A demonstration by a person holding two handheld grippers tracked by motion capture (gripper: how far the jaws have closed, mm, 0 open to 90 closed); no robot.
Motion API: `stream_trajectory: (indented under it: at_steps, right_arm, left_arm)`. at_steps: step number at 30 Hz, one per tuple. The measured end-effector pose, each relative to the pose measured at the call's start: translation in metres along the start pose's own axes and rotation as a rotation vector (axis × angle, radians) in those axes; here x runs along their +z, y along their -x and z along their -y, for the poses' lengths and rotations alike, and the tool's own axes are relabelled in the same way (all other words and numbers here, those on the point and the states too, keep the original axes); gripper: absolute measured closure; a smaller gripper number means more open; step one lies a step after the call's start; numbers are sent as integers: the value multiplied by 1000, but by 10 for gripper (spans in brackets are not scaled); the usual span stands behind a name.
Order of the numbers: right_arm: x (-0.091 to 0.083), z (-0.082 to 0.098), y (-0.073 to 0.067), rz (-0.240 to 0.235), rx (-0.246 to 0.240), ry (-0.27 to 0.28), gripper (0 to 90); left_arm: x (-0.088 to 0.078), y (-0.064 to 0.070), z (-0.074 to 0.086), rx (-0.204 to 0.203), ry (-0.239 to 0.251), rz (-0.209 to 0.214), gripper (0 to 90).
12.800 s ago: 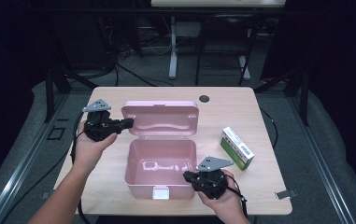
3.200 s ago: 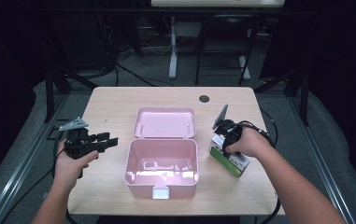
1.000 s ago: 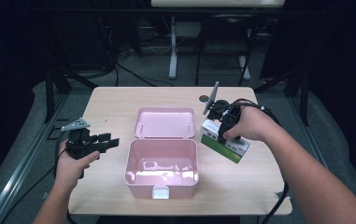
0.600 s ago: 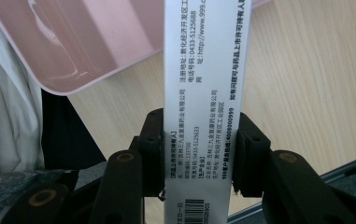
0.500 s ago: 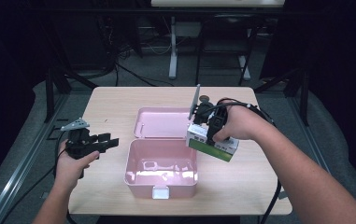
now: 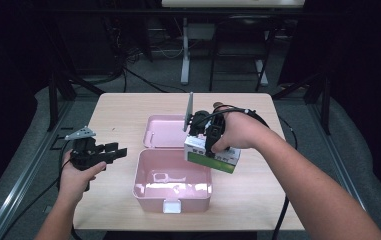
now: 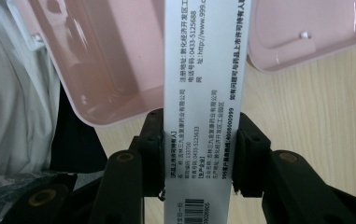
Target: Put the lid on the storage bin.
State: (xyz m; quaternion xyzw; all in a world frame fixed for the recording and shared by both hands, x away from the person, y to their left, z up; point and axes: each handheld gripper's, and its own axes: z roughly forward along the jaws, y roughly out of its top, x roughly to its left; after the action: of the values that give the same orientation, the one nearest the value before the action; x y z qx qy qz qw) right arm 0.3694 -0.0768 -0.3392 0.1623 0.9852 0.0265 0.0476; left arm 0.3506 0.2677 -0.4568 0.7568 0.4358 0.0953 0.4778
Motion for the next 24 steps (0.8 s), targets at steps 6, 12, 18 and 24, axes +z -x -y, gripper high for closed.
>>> stream_trajectory:
  at_steps: [6,12,18,24]
  right_arm:
    - [2,-18,-9,-13,-32,7,613]
    - [1,-29,-17,-18,-56,9,613]
    - [1,-38,-27,-24,-90,7,613]
    - [0,-45,-36,-27,-118,8,613]
  left_arm:
    - [0,0,0,-1,1,2,472]
    - [1,0,0,0,4,7,472]
    - [1,1,0,0,6,7,472]
    - [1,1,0,3,1,8,472]
